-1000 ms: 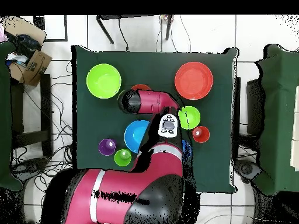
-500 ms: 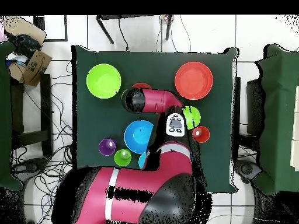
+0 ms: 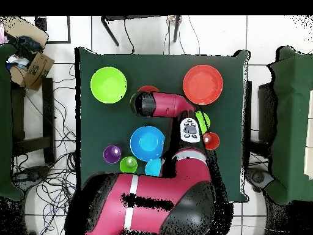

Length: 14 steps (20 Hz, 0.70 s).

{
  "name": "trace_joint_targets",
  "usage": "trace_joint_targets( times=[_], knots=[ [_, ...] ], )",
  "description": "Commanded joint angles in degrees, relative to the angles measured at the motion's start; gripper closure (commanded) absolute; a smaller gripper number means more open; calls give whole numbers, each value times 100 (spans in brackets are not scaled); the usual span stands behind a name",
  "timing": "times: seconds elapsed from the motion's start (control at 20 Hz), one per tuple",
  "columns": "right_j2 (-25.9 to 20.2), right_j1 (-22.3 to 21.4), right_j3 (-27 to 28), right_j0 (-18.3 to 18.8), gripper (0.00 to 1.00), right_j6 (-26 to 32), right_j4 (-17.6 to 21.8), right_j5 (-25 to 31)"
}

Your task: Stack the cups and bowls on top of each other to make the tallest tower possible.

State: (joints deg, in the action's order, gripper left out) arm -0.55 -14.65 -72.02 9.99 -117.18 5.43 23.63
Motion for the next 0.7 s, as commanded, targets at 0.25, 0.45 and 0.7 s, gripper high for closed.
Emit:
trace_joint_targets(
  times=[0.25,0.45,0.7],
  knots=[
    [-988,609,-424,505,0,1306,939,372],
    [-1163,545,-586,683,0,1429,1085,480],
    [-1262,503,-657,785,0,1429,1247,565]
  ],
)
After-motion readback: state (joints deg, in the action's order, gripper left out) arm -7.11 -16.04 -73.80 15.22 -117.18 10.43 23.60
